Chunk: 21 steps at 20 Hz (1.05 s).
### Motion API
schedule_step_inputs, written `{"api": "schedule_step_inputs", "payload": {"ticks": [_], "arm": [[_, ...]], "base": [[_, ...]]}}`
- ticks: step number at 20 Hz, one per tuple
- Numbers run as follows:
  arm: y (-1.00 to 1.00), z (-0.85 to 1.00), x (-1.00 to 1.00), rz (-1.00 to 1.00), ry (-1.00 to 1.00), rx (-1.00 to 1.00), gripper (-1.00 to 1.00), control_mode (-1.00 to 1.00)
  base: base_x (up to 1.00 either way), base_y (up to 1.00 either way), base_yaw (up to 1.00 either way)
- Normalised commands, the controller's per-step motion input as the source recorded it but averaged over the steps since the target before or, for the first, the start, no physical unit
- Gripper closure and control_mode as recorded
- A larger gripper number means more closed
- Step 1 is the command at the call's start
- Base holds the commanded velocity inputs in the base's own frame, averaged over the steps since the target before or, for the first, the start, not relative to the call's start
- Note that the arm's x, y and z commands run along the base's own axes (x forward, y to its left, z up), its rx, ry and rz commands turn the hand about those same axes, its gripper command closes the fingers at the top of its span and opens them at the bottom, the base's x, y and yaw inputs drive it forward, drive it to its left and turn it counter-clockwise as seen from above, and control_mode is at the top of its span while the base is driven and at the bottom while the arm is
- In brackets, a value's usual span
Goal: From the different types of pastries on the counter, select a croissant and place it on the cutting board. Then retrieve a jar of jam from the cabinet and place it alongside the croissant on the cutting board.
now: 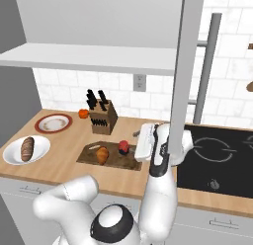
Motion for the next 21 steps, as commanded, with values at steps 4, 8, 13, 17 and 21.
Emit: {"api": "schedule_step_inputs", "payload": {"ticks": [4,8,13,17,21], "arm": [[-0.26,0.41,-0.37,-0.08,-0.16,0.00,-1.00,-1.00],[-0.26,0.12,-0.32,-0.07,-0.12,0.00,-1.00,-1.00],[-0.26,0.00,-0.09,-0.06,-0.14,-0.01,-1.00,-1.00],[-0.37,0.00,-0.48,-0.04,-0.24,-0.06,-1.00,-1.00],[-0.35,-0.05,-0.44,0.00,-0.22,-0.08,-1.00,-1.00]], "base": [[0.00,0.00,0.00],[0.00,0.00,0.00],[0.00,0.00,0.00],[0.00,0.00,0.00],[0.00,0.00,0.00]]}}
